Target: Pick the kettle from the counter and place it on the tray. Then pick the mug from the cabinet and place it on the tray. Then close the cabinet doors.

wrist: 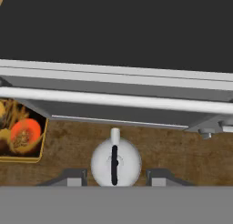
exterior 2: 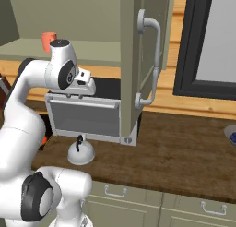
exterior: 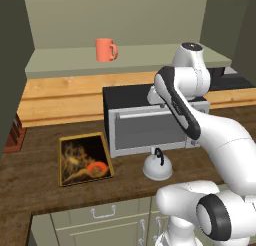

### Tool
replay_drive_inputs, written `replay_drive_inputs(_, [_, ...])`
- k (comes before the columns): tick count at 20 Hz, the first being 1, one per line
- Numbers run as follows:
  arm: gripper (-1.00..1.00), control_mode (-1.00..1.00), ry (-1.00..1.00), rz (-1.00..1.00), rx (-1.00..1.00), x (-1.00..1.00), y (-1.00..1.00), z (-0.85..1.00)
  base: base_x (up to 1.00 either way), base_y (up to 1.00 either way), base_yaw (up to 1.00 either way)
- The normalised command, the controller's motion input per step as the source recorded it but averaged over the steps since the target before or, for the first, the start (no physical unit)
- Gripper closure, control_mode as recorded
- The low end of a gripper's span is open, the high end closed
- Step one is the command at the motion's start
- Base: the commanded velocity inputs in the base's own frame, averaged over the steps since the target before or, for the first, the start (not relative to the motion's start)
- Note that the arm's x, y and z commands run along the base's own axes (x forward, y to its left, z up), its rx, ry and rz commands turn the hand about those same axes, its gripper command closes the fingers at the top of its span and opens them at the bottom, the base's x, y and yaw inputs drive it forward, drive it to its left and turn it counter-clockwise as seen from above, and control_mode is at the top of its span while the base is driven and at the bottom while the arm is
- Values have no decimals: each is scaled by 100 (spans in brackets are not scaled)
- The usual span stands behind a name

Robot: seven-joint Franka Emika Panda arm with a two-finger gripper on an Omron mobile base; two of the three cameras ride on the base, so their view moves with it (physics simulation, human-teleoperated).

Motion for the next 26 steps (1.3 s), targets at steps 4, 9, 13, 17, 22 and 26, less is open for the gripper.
replay_drive_inputs(4, [-100,-100,0,0,0,0,0,0,0,0,0])
replay_drive_inputs(9, [-100,-100,-21,-3,0,-35,0,1,0,0,0])
replay_drive_inputs(13, [-100,-100,-65,-1,6,-69,1,41,0,0,0])
replay_drive_inputs(17, [-100,-100,-68,0,13,-46,22,74,0,0,0])
replay_drive_inputs(22, [-100,-100,-58,0,9,-8,41,89,0,0,0])
replay_drive_inputs(26, [-100,-100,-41,0,9,23,27,86,0,0,0])
